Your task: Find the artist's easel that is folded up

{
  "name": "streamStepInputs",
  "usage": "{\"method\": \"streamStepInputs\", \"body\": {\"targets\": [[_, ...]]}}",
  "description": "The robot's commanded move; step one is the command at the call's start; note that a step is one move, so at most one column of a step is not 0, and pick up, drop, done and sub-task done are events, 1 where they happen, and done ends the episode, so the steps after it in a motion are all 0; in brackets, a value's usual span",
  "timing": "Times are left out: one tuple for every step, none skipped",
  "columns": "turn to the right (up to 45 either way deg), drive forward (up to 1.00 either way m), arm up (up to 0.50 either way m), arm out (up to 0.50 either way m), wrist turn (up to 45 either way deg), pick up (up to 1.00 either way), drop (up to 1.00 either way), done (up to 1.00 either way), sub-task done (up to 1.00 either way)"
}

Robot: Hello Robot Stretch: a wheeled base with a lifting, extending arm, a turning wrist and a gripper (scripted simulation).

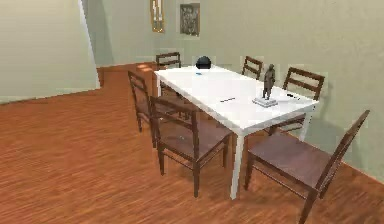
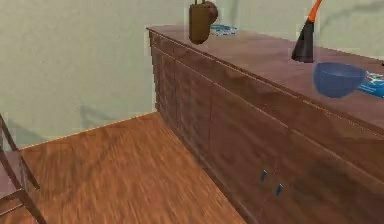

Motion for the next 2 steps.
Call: {"method": "streamStepInputs", "body": {"targets": [[-36.0,0.00,0.00,0.00,0.0,0.00,0.00,0.00,0.00],[0.0,1.00,0.00,0.00,0.0,0.00,0.00,0.00,0.00]]}}
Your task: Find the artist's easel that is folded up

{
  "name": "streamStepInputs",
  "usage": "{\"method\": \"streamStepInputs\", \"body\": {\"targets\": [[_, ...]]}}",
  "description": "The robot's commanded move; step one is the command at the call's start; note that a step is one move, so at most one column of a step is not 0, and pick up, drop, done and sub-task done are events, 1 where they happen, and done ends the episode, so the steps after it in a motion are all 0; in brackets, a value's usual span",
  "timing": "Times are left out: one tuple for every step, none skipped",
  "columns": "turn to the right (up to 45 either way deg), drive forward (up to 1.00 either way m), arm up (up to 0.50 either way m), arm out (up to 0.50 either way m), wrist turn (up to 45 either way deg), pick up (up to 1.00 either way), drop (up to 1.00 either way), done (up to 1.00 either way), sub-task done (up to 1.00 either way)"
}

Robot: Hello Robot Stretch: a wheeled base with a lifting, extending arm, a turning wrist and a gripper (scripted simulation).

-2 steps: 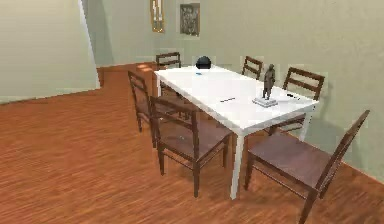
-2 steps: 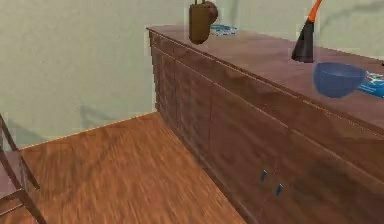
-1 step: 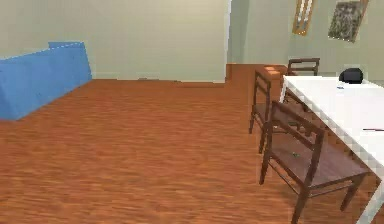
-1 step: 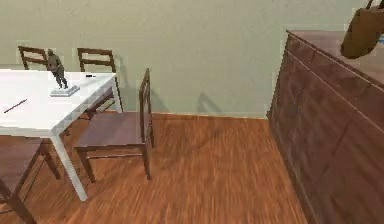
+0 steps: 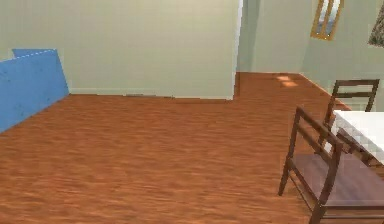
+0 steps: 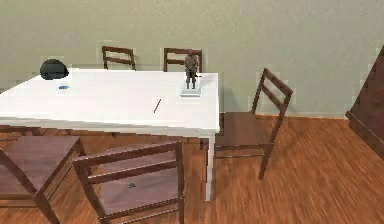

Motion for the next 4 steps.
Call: {"method": "streamStepInputs", "body": {"targets": [[-3.0,0.00,0.00,0.00,0.0,0.00,0.00,0.00,0.00],[0.0,0.60,0.00,0.00,0.0,0.00,0.00,0.00,0.00],[30.0,0.00,0.00,0.00,0.0,0.00,0.00,0.00,0.00],[0.0,1.00,0.00,0.00,0.0,0.00,0.00,0.00,0.00]]}}
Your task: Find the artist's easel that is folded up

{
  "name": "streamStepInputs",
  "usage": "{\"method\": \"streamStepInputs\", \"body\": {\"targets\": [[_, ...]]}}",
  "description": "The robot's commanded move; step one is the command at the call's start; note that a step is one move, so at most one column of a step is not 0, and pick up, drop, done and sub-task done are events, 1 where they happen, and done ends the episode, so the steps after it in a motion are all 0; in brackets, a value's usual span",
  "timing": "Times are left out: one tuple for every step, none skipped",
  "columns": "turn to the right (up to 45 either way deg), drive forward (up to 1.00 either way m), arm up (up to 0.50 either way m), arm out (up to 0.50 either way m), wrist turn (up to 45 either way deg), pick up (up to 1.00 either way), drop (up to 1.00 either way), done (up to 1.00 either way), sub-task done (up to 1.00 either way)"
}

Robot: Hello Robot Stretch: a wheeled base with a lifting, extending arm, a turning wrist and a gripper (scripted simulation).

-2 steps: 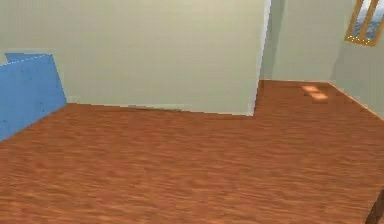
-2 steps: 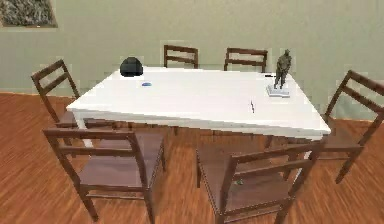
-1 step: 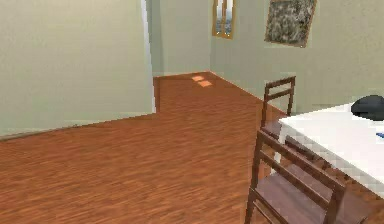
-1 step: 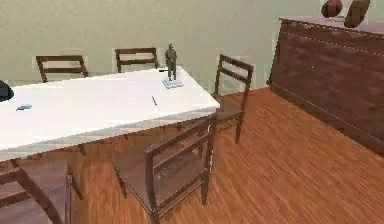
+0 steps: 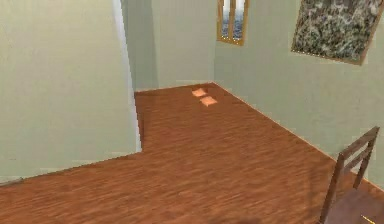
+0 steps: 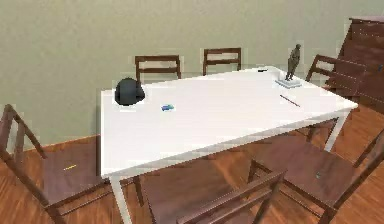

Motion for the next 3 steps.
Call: {"method": "streamStepInputs", "body": {"targets": [[0.0,0.80,0.00,0.00,0.0,0.00,0.00,0.00,0.00],[9.0,0.00,0.00,0.00,0.0,0.00,0.00,0.00,0.00],[0.0,1.00,0.00,0.00,0.0,0.00,0.00,0.00,0.00]]}}
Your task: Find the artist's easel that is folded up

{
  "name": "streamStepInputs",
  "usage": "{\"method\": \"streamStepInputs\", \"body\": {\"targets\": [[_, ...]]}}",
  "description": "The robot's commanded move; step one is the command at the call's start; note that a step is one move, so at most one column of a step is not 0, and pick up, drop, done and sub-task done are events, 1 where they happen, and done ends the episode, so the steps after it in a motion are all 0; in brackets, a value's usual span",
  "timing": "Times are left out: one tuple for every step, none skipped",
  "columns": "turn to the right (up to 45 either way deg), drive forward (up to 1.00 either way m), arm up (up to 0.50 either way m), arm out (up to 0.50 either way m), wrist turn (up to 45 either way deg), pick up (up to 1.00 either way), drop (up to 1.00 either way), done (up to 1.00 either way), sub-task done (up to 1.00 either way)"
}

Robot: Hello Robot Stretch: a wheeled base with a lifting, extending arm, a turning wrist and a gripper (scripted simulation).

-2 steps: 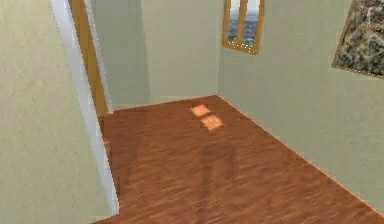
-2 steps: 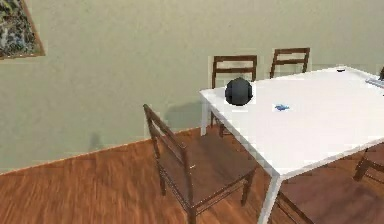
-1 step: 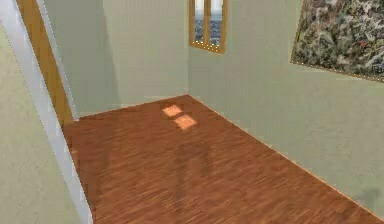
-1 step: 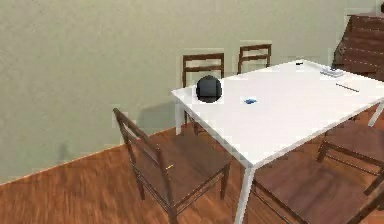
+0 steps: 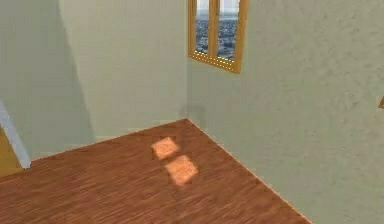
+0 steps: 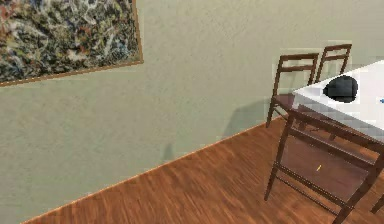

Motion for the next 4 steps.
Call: {"method": "streamStepInputs", "body": {"targets": [[15.0,0.00,0.00,0.00,0.0,0.00,0.00,0.00,0.00],[0.0,0.10,0.00,0.00,0.0,0.00,0.00,0.00,0.00],[-45.0,0.00,0.00,0.00,0.0,0.00,0.00,0.00,0.00],[-21.0,0.00,0.00,0.00,0.0,0.00,0.00,0.00,0.00]]}}
